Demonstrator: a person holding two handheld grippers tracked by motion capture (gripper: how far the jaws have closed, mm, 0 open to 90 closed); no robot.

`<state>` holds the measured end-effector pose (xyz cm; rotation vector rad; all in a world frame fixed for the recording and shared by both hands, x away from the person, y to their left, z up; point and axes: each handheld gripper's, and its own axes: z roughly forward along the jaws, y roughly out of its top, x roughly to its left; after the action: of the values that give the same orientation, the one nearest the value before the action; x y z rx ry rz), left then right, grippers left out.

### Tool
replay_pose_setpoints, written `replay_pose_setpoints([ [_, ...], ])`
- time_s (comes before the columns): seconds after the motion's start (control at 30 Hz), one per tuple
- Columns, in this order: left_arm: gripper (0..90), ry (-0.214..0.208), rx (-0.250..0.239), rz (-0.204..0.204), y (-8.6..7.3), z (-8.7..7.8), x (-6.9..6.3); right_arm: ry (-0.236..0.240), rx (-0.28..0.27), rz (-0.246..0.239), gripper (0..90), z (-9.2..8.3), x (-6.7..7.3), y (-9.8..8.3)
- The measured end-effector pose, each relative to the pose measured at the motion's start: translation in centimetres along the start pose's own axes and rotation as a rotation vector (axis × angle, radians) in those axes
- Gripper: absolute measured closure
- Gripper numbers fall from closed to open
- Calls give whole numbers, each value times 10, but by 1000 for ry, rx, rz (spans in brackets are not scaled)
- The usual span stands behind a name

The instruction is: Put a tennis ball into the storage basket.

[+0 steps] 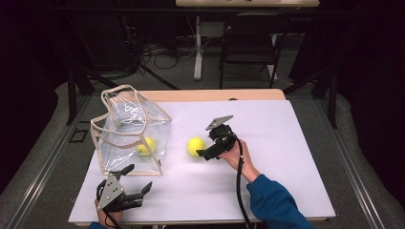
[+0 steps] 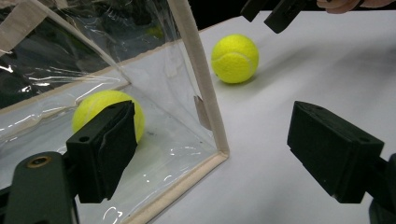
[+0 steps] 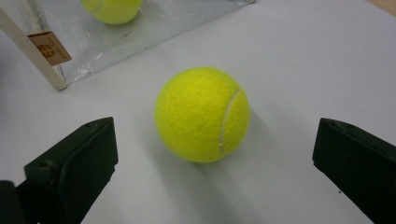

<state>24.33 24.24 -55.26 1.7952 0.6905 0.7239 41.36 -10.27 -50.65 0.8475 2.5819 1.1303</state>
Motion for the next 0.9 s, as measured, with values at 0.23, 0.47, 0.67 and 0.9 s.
replay_pose_setpoints([
  [0.23, 158, -5, -5, 4, 1, 0, -1, 13, 20, -7, 0, 13, 3, 4],
  [0.47, 158, -7, -6, 2, 0, 0, 0, 16, 39, -14, 0, 22, 7, 8],
  [0.67, 158, -3, -4, -1, 0, 1, 0, 36, 49, 5, 0, 31, 6, 9],
  [0.9, 158, -1, -7, -3, 0, 0, 0, 49, 62, 5, 0, 39, 8, 12],
])
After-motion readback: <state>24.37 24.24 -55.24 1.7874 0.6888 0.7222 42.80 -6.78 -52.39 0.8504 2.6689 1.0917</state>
